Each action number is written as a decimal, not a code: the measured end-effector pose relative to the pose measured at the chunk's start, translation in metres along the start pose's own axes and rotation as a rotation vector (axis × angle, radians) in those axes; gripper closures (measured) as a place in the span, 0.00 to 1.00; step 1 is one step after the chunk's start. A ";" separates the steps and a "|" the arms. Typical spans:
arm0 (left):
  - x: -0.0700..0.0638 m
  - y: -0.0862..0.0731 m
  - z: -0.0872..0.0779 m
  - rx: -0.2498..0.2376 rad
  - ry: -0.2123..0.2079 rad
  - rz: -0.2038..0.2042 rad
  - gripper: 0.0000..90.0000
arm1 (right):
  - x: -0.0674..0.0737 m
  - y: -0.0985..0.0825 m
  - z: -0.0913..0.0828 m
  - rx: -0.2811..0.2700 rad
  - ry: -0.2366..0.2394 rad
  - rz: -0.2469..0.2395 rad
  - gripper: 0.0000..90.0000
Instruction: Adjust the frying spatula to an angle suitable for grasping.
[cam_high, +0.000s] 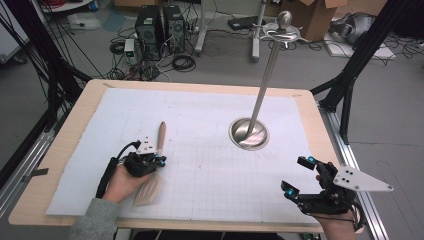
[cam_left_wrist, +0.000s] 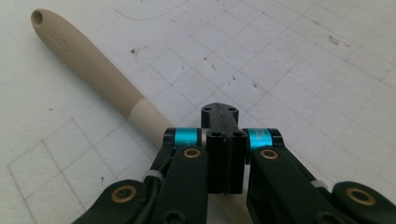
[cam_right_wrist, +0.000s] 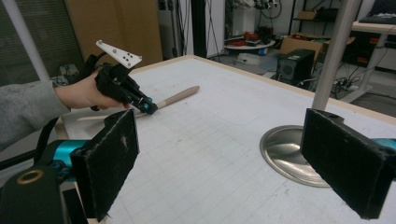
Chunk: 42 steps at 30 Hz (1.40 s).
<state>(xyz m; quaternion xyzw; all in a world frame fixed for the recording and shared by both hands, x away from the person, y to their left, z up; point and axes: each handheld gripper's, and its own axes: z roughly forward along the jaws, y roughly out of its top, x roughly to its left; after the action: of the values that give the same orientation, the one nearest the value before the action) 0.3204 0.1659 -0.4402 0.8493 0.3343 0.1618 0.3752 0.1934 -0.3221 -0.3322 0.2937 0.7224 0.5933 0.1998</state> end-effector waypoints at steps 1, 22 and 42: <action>-0.001 0.000 -0.001 0.003 -0.002 0.004 1.00 | 0.000 0.000 0.000 0.000 0.000 0.000 0.12; -0.012 -0.010 -0.021 0.078 0.059 0.093 1.00 | -0.004 0.006 0.031 0.013 0.072 -0.016 0.12; 0.009 -0.037 -0.050 0.058 0.027 0.026 1.00 | -0.006 0.010 0.053 0.028 0.123 -0.017 0.12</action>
<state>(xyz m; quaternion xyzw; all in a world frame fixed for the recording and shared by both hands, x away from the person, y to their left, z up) 0.2844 0.2164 -0.4343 0.8618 0.3329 0.1682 0.3438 0.2331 -0.2855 -0.3346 0.2532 0.7439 0.5984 0.1560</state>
